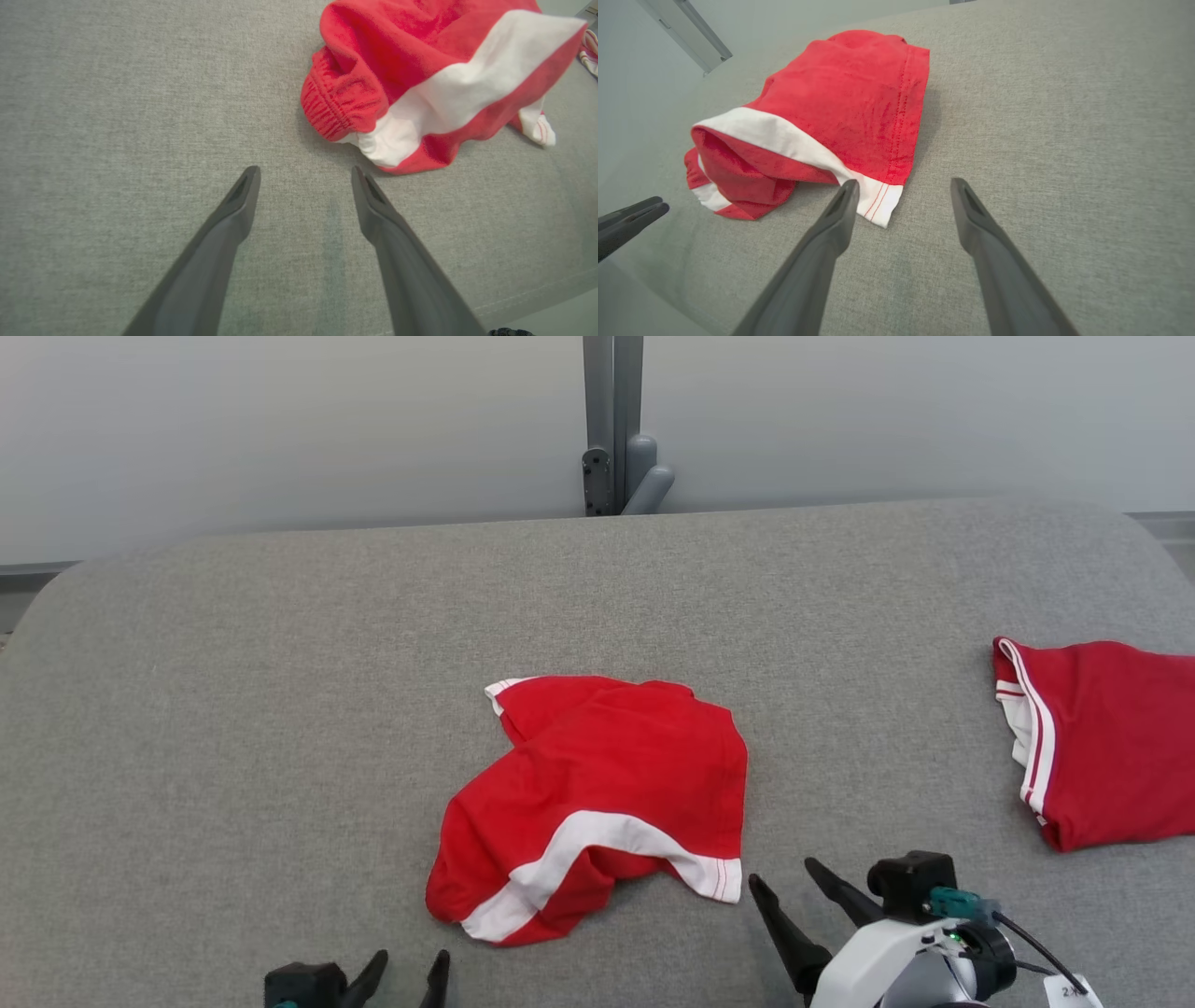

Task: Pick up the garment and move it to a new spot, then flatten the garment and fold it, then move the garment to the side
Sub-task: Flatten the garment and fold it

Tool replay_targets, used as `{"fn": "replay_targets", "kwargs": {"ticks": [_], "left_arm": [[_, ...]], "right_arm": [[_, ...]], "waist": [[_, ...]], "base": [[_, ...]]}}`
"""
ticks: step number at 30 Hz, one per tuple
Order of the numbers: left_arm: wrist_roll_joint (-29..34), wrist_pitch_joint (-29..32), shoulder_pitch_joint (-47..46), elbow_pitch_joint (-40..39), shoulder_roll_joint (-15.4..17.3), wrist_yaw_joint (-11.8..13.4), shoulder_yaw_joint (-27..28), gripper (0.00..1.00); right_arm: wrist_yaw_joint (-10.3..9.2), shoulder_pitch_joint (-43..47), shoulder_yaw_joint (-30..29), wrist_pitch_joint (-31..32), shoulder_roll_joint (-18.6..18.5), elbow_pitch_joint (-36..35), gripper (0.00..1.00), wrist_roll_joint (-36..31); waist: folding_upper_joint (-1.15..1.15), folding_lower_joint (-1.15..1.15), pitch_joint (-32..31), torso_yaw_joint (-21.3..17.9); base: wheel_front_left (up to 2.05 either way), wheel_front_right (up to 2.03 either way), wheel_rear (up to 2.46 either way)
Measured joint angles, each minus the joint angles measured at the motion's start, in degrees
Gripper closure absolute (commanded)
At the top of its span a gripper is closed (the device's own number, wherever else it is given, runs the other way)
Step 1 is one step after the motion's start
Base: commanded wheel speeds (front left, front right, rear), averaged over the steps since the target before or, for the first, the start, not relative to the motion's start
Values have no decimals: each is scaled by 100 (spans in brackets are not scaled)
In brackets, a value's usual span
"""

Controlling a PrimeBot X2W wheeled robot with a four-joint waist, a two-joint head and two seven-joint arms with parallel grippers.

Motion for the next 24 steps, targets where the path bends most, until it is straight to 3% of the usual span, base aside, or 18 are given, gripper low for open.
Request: {"fn": "replay_targets", "kwargs": {"ticks": [6, 17, 24], "left_arm": [[-683, 168, -406, 115, 112, -5, -523, 0], [-1224, -162, -946, 839, 130, -5, -968, 0], [-1863, -160, -1138, 900, 92, -5, -1501, 0]], "right_arm": [[-2, -439, 396, 480, 5, 460, 0, 154], [-2, -963, 639, 255, 204, 1380, 0, 372], [-2, -1153, 730, 56, 221, 1722, 0, 397]], "waist": [[0, 0, 173, 18], [0, 0, 350, 146], [0, 0, 386, 193]], "base": [[0, 0, 0], [0, 0, 0], [0, 0, 0]]}}
